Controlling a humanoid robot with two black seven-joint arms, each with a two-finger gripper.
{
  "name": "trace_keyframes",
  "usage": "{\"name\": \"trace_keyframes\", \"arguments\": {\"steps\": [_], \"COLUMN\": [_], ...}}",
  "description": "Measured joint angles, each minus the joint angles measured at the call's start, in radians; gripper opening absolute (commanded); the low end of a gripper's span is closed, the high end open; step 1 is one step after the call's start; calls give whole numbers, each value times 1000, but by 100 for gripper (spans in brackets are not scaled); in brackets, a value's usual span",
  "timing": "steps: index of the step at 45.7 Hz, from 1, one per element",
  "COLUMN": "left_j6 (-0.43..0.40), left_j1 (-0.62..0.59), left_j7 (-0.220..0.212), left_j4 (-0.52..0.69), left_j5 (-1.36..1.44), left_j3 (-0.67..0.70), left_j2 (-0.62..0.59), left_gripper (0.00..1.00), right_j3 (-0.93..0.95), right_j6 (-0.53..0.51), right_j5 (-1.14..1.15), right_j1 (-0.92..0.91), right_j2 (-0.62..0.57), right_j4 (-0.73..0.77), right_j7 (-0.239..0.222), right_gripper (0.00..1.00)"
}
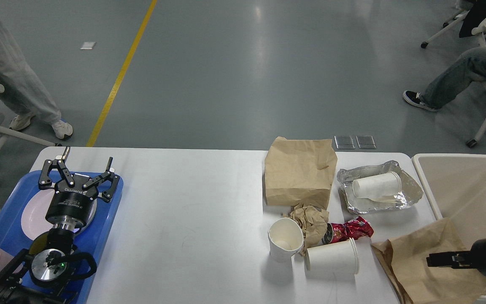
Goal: Tidy desktop
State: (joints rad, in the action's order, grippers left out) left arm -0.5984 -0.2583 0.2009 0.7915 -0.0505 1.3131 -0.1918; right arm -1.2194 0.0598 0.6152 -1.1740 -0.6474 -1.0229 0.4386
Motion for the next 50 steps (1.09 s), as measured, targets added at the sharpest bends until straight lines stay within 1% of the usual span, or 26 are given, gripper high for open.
{"name": "trace_keyframes", "arguments": {"steps": [4,7,14,15,17,22,23,25,26,31,36,45,50], "left_j6": [0,0,0,0,0,0,0,0,0,0,0,0,0], "left_j1": [0,0,0,-1,-1,-1,-1,-1,-1,-1,0,0,0], "left_j7": [0,0,0,0,0,0,0,0,0,0,0,0,0], "left_j4": [0,0,0,0,0,0,0,0,0,0,0,0,0], "left_j5": [0,0,0,0,0,0,0,0,0,0,0,0,0], "left_j3": [0,0,0,0,0,0,0,0,0,0,0,0,0], "left_j2": [0,0,0,0,0,0,0,0,0,0,0,0,0], "left_gripper": [96,96,96,96,96,96,96,96,96,96,96,96,96], "right_j3": [0,1,9,10,11,13,13,13,13,13,13,14,26], "right_j6": [58,80,93,93,93,94,94,94,94,91,82,65,59], "right_j5": [0,-1,-4,-5,-9,-25,-26,-29,-29,-30,-30,-27,-28], "right_j1": [31,45,68,73,84,99,100,104,106,111,112,103,90], "right_j2": [10,17,33,37,47,59,60,61,62,64,71,88,84], "right_j4": [5,14,37,42,51,60,60,61,61,57,48,12,-27], "right_j7": [0,0,-3,-4,-5,-7,-7,-7,-7,-8,-22,-110,-146], "right_gripper": [98,95,90,87,79,52,45,27,21,0,0,0,0]}}
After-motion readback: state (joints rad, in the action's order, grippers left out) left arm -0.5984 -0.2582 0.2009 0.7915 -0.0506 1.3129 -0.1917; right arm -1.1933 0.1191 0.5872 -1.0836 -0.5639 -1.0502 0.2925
